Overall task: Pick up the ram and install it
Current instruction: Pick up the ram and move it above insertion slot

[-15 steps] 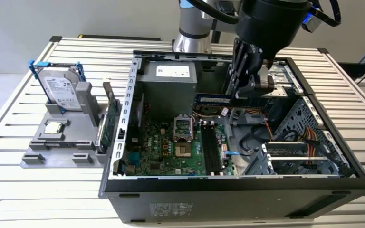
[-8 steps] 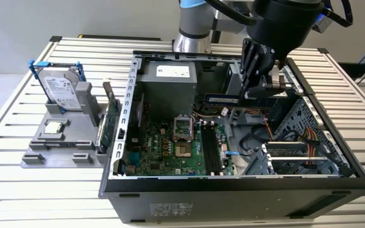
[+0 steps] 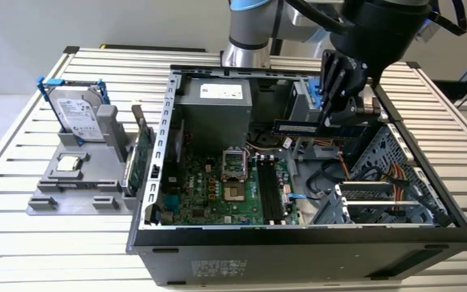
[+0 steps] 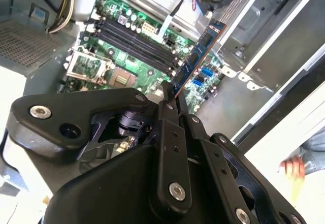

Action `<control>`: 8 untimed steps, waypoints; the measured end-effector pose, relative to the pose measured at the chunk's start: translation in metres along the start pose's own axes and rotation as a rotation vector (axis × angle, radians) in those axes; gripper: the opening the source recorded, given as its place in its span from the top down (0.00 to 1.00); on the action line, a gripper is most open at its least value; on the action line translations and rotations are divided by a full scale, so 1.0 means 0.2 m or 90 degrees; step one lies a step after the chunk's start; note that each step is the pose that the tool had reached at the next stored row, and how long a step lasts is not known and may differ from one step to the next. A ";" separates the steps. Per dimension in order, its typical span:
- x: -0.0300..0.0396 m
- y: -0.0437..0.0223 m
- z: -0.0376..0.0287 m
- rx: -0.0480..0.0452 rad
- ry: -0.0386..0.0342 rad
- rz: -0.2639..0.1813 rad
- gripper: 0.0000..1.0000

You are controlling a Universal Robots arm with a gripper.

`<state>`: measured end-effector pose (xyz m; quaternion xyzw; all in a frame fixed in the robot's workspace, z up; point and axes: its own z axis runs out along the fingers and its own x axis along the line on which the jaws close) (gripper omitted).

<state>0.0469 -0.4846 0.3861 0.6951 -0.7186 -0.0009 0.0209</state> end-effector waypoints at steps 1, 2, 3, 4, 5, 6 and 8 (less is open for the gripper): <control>0.000 -0.009 0.000 0.0000 0.0001 0.000 1.00; 0.000 -0.018 -0.001 0.0000 0.0001 0.000 1.00; -0.001 -0.025 -0.001 0.0000 0.0000 0.000 1.00; -0.001 -0.032 -0.001 0.0000 0.0000 0.000 1.00; -0.001 -0.037 -0.001 0.0000 0.0000 0.000 1.00; -0.001 -0.040 -0.001 0.0000 0.0000 0.000 1.00; -0.001 -0.042 -0.001 0.0000 0.0000 0.000 1.00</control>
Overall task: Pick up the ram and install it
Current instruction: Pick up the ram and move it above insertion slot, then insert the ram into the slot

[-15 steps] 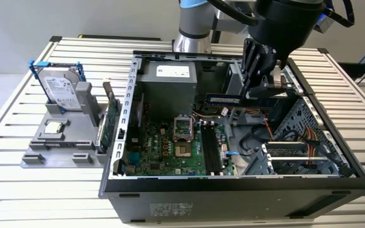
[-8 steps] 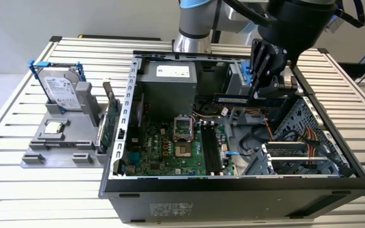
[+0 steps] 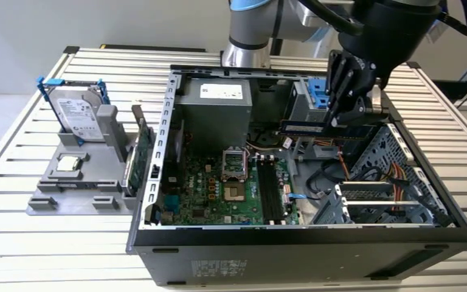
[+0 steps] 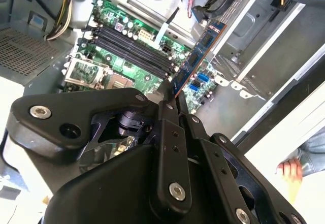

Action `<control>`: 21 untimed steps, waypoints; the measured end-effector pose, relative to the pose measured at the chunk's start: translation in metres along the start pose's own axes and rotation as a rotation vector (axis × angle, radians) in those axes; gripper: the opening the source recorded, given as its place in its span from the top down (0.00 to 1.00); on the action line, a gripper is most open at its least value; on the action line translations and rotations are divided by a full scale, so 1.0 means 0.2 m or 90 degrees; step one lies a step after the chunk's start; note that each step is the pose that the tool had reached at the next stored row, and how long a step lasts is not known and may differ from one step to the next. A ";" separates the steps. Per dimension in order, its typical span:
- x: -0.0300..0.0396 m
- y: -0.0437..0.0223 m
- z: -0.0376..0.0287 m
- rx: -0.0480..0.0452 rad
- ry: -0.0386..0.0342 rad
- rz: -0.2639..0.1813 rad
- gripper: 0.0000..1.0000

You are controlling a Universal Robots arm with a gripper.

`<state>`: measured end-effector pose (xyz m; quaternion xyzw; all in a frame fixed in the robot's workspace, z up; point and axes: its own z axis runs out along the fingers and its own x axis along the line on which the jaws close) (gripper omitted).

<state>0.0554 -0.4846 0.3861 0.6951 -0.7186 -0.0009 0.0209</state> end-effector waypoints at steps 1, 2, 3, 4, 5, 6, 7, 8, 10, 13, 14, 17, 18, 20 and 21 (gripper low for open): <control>0.000 -0.002 0.000 0.0000 0.0000 0.000 1.00; 0.000 -0.002 0.000 0.0000 0.0000 0.000 1.00; 0.000 -0.002 0.000 0.0000 0.0000 0.000 1.00; 0.000 -0.002 0.000 0.0000 0.0000 0.000 1.00; 0.000 -0.003 0.000 0.0000 0.0000 0.000 1.00; 0.000 -0.003 0.000 0.0000 0.0000 0.000 1.00; 0.000 -0.003 0.000 0.0000 0.0000 0.000 1.00; 0.000 -0.003 0.000 0.0000 0.0000 0.000 1.00; 0.000 -0.003 0.000 0.0000 0.0000 0.000 1.00; 0.000 -0.003 0.000 -0.0001 -0.0001 0.004 1.00; 0.000 -0.003 0.000 -0.0003 -0.0003 0.010 1.00; 0.000 -0.004 0.000 -0.0009 -0.0009 0.030 1.00; 0.000 -0.004 0.000 -0.0011 -0.0012 0.038 1.00; 0.000 -0.004 0.000 -0.0016 -0.0017 0.057 1.00; 0.000 -0.004 0.000 -0.0019 -0.0020 0.065 1.00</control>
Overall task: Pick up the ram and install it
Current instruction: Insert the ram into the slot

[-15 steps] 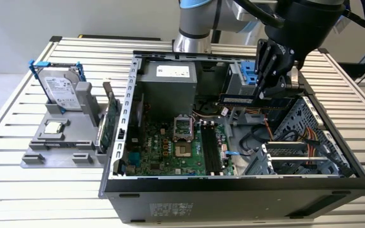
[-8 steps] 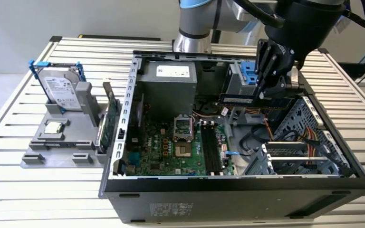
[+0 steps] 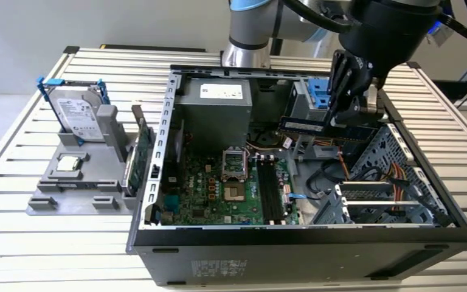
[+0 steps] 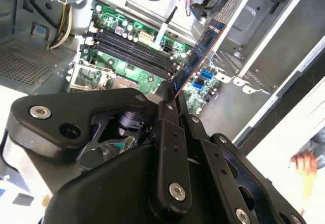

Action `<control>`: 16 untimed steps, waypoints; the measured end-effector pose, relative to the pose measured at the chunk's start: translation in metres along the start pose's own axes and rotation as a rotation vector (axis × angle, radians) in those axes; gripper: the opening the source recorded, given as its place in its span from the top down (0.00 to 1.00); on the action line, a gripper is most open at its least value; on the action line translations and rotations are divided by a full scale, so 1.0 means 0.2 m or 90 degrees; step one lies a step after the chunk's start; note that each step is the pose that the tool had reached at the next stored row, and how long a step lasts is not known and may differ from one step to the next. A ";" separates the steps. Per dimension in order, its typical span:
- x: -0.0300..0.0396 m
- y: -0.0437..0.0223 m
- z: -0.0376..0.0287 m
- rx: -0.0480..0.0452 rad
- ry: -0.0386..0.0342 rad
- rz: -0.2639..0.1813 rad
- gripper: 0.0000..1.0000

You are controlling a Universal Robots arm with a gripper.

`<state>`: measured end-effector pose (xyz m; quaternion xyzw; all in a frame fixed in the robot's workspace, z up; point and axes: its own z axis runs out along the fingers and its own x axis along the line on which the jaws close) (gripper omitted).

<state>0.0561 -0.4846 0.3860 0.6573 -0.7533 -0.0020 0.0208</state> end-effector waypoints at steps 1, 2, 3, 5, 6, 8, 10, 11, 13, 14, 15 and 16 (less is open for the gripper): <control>0.000 0.000 0.000 -0.0003 -0.0002 0.009 1.00; 0.000 0.000 0.000 -0.0005 -0.0005 0.018 1.00; 0.000 0.000 0.000 -0.0008 -0.0008 0.027 1.00; 0.000 0.000 0.000 -0.0014 -0.0014 0.047 1.00; 0.000 0.000 0.000 -0.0017 -0.0017 0.057 1.00; 0.000 0.000 0.000 -0.0023 -0.0024 0.078 1.00; 0.000 0.000 0.000 -0.0029 -0.0030 0.099 1.00; 0.000 0.000 0.000 -0.0032 -0.0033 0.110 1.00; 0.000 0.000 0.001 -0.0038 -0.0040 0.132 1.00; 0.000 0.000 0.001 -0.0041 -0.0043 0.142 1.00; 0.000 0.000 0.001 -0.0044 -0.0046 0.152 1.00; 0.000 0.000 0.001 -0.0047 -0.0049 0.163 1.00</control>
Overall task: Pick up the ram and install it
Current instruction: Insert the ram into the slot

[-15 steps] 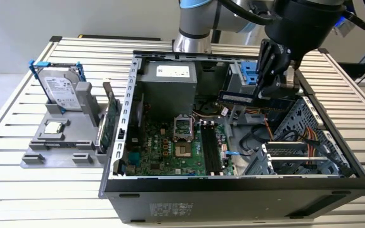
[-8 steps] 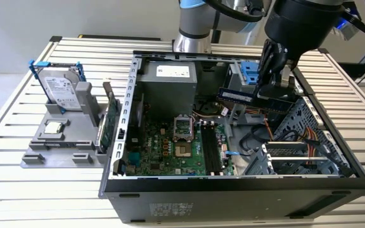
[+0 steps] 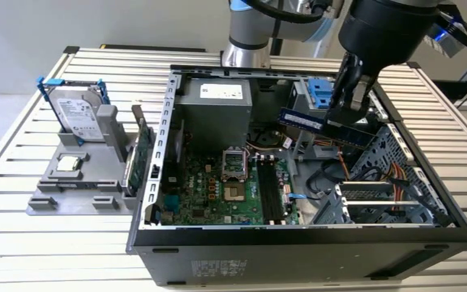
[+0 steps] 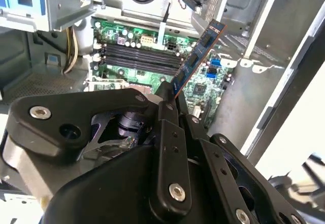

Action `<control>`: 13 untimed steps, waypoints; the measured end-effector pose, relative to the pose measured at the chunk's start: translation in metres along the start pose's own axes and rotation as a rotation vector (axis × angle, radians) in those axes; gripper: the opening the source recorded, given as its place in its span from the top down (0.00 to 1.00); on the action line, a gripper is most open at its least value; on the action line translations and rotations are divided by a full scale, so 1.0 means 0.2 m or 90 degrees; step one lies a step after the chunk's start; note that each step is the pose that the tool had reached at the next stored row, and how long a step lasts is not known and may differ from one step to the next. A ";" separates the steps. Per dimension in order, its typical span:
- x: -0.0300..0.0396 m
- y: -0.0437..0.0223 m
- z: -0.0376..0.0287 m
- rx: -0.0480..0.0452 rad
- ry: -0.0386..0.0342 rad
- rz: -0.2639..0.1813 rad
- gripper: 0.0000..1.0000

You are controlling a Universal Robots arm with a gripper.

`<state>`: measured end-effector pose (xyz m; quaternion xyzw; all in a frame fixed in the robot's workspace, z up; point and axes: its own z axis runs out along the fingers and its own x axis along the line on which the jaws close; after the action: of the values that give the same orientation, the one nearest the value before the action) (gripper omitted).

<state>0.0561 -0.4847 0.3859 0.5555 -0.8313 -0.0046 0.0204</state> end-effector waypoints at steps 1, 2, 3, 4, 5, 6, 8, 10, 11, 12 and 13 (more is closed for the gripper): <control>0.000 0.000 0.000 -0.0003 -0.0004 0.010 1.00; 0.000 0.000 0.000 -0.0007 -0.0007 0.022 1.00; 0.000 0.000 0.000 -0.0010 -0.0010 0.032 1.00; 0.000 0.000 0.000 -0.0013 -0.0013 0.043 1.00; 0.000 0.000 0.000 -0.0016 -0.0017 0.054 1.00; 0.000 0.000 0.000 -0.0019 -0.0020 0.065 1.00; 0.000 0.000 0.001 -0.0025 -0.0027 0.087 1.00; 0.000 0.000 0.000 -0.0031 -0.0033 0.108 1.00; 0.000 0.000 0.000 -0.0035 -0.0036 0.119 1.00; 0.000 0.000 0.001 -0.0038 -0.0040 0.130 1.00; 0.000 0.000 0.000 -0.0041 -0.0043 0.141 1.00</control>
<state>0.0561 -0.4846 0.3858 0.4603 -0.8875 -0.0069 0.0198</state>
